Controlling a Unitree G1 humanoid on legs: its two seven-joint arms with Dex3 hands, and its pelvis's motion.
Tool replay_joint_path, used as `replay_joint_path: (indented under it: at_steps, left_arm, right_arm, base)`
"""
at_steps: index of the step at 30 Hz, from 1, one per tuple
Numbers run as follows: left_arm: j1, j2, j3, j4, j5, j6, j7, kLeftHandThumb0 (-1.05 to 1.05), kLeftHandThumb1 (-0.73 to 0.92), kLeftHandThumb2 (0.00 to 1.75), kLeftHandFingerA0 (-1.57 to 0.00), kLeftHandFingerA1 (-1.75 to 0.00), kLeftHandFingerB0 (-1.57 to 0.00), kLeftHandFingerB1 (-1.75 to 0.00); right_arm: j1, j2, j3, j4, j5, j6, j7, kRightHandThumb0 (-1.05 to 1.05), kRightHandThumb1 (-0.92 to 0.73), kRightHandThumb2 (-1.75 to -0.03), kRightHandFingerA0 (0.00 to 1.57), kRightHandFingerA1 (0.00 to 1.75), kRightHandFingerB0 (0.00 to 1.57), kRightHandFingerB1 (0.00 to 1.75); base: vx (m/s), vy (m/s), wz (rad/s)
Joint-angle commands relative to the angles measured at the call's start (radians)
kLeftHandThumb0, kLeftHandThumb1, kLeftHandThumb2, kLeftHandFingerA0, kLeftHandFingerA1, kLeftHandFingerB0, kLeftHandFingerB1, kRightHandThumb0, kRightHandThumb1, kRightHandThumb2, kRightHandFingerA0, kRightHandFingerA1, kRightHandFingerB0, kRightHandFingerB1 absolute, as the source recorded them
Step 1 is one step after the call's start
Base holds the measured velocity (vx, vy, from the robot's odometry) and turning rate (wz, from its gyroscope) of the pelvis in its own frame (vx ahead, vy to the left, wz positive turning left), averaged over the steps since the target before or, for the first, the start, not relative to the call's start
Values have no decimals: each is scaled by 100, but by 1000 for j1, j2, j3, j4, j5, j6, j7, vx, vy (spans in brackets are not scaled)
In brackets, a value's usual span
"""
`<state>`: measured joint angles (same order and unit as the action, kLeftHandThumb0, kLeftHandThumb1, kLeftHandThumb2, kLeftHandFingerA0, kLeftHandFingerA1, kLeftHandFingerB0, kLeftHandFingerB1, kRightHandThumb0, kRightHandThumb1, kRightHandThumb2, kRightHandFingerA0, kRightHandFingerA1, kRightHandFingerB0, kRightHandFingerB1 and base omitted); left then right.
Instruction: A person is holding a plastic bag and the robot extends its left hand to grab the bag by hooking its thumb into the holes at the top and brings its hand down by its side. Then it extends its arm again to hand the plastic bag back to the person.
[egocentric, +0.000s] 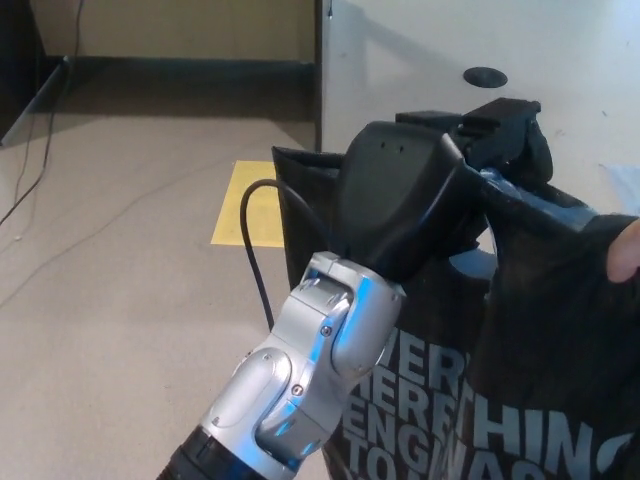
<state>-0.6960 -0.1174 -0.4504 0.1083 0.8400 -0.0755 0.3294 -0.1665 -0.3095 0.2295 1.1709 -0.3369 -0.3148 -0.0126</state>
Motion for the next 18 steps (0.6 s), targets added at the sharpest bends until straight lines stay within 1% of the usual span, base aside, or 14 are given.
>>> replay_joint_path:
  at_steps: [1, 6, 8, 9, 10, 11, 14, 15, 18]
  left_arm:
    - [18, 5, -4, 2, -4, -43, 69, -13, 71, 66, -81, -175, -59, -154]
    - [32, 5, -11, 8, 9, -42, 94, -14, 69, 66, -82, -175, -60, -154]
    - [48, 10, -10, 7, 8, -46, 106, -13, 77, 70, -81, -175, -59, -154]
    - [57, 11, -11, 7, 8, -51, 114, -13, 77, 70, -81, -175, -59, -154]
    - [62, 17, -10, 11, 11, -63, 132, -5, 77, 69, -99, -175, -60, -149]
    - [65, 21, -7, 12, 13, -68, 144, -13, 79, 70, -82, -175, -59, -154]
    - [73, 36, 11, 15, 14, -83, 185, -11, 79, 75, -82, -175, -59, -154]
    - [72, 39, 16, 18, 13, -88, 194, -9, 75, 80, -83, -175, -58, -159]
    - [77, 59, 47, 8, -6, -102, 209, -8, 73, 78, -83, -175, -59, -158]
  right_arm:
    - [12, -8, 1, -1, -4, 1, -2, -27, -68, -60, 63, 46, 53, 39]
    - [16, -13, -4, 2, 0, -8, 6, -27, -68, -60, 62, 45, 54, 39]
    - [20, -11, -4, 4, -2, -5, 1, -27, -68, -60, 64, 46, 54, 39]
    - [27, -9, -3, 4, -2, -4, 0, -27, -68, -60, 64, 46, 54, 39]
    - [32, -9, -2, 2, -3, -3, -1, -28, -68, -60, 66, 47, 54, 39]
    - [35, -7, -3, -1, -1, -2, 0, -26, -67, -60, 66, 48, 54, 40]
    - [47, -3, -15, -6, 13, -9, 6, -27, -68, -60, 63, 47, 55, 40]
    - [47, -2, -17, -5, 15, -12, 9, -26, -68, -60, 61, 46, 54, 40]
    - [50, -4, -16, 2, 10, -21, 9, -26, -68, -60, 61, 46, 54, 40]
  base:
    - [0, 0, 0]
    - [0, 0, 0]
    - [0, 0, 0]
    - [0, 0, 0]
    - [0, 0, 0]
    - [0, 0, 0]
    - [0, 0, 0]
    - [0, 0, 0]
    - [0, 0, 0]
